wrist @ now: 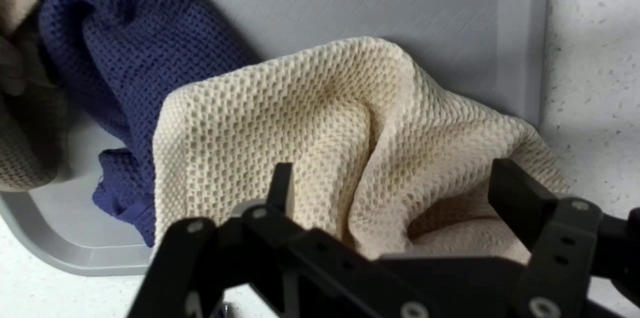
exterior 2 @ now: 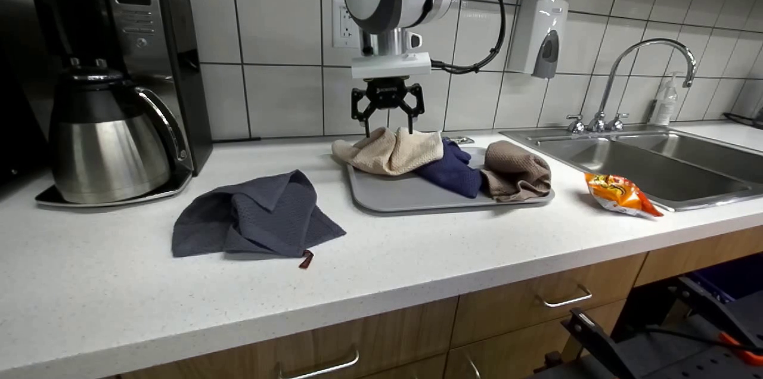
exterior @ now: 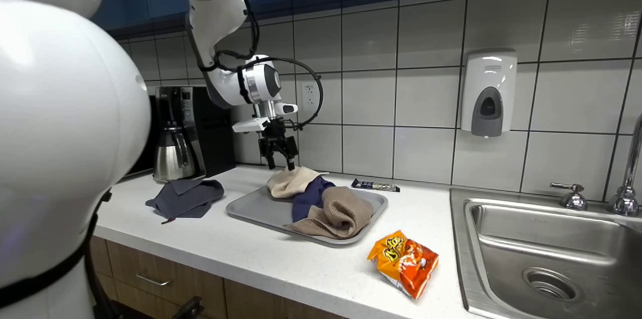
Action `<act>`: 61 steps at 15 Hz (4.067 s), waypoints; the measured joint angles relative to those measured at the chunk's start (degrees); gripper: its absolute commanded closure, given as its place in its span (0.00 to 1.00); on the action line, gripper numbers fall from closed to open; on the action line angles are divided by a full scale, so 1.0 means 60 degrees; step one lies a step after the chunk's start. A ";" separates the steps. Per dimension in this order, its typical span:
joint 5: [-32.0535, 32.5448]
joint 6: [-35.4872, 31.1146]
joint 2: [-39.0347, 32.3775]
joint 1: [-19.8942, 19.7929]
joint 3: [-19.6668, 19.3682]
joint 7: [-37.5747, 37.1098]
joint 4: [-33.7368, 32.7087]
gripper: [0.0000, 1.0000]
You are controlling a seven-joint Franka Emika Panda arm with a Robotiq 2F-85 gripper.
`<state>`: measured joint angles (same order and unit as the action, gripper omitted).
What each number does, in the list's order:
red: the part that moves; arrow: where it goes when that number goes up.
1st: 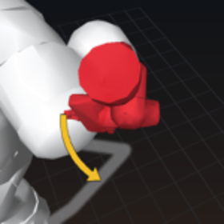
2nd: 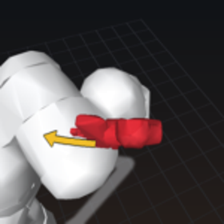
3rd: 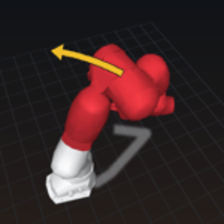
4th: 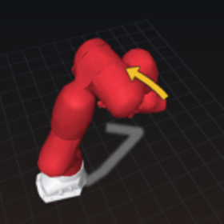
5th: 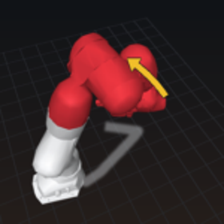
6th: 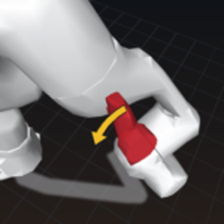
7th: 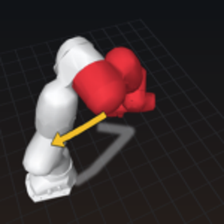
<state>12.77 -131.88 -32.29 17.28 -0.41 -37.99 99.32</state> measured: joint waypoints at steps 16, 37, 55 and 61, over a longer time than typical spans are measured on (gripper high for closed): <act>-0.0016 0.0028 -0.1819 0.0004 -0.0332 0.0000 -0.1967 0.26; -0.0033 0.0042 -0.1765 0.0096 -0.0401 0.0000 -0.2319 0.99; -0.0011 -0.0010 -0.0028 0.0896 -0.0169 0.0000 -0.1504 0.99; 0.0017 -0.0062 0.0018 0.1157 0.0011 0.0016 -0.1592 0.99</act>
<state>12.87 -132.25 -32.18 24.22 -0.34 -37.89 89.77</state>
